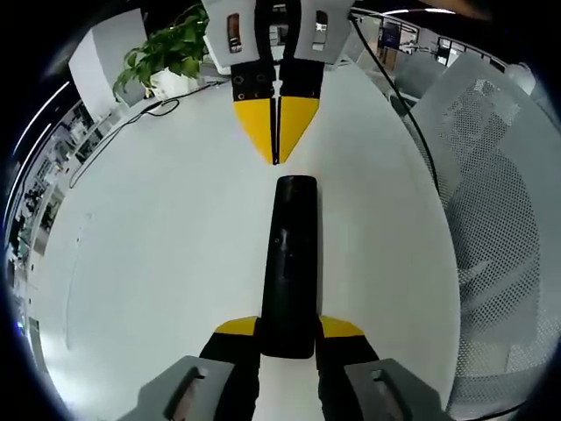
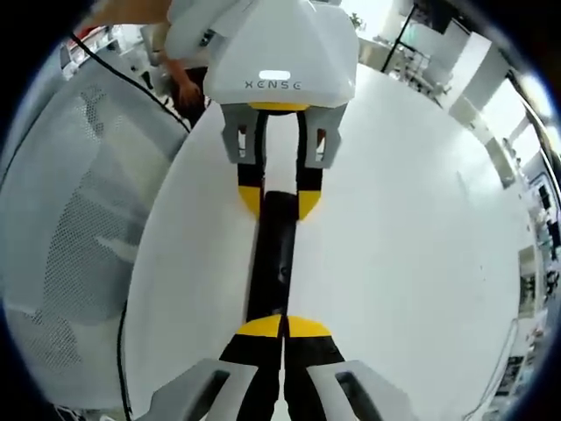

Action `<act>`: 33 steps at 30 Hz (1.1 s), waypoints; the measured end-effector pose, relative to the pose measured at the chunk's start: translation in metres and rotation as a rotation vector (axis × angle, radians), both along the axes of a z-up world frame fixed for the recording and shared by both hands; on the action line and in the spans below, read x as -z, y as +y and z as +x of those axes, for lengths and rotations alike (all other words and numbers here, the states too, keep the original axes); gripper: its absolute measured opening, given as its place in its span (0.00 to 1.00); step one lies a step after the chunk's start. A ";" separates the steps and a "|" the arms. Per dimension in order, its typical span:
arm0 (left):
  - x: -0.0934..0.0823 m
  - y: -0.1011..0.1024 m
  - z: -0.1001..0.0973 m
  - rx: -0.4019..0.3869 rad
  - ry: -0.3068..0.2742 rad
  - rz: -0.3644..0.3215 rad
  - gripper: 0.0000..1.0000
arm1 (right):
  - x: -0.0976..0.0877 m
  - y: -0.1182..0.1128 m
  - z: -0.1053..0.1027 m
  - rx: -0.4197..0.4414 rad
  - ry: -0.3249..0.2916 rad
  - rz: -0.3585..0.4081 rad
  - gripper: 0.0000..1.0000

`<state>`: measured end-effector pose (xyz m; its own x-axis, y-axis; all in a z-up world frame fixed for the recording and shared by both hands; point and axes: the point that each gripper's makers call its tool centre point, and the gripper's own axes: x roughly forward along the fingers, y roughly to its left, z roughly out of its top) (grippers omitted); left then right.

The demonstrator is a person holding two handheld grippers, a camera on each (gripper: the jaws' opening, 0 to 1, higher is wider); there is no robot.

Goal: Press the specified remote control buttons in sequence, fully releasing each button before pressing the next.

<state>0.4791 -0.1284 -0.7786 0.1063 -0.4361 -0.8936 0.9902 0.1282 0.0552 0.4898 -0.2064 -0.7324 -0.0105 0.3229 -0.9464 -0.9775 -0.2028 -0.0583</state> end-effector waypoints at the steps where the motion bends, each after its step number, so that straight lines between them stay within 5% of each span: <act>1: 0.000 0.000 0.000 0.000 0.000 0.000 0.23 | 0.000 0.001 0.000 0.000 0.000 0.002 0.00; 33: 0.000 0.000 0.001 -0.005 0.003 -0.027 0.23 | 0.031 0.015 -0.010 -0.023 0.043 -0.004 0.00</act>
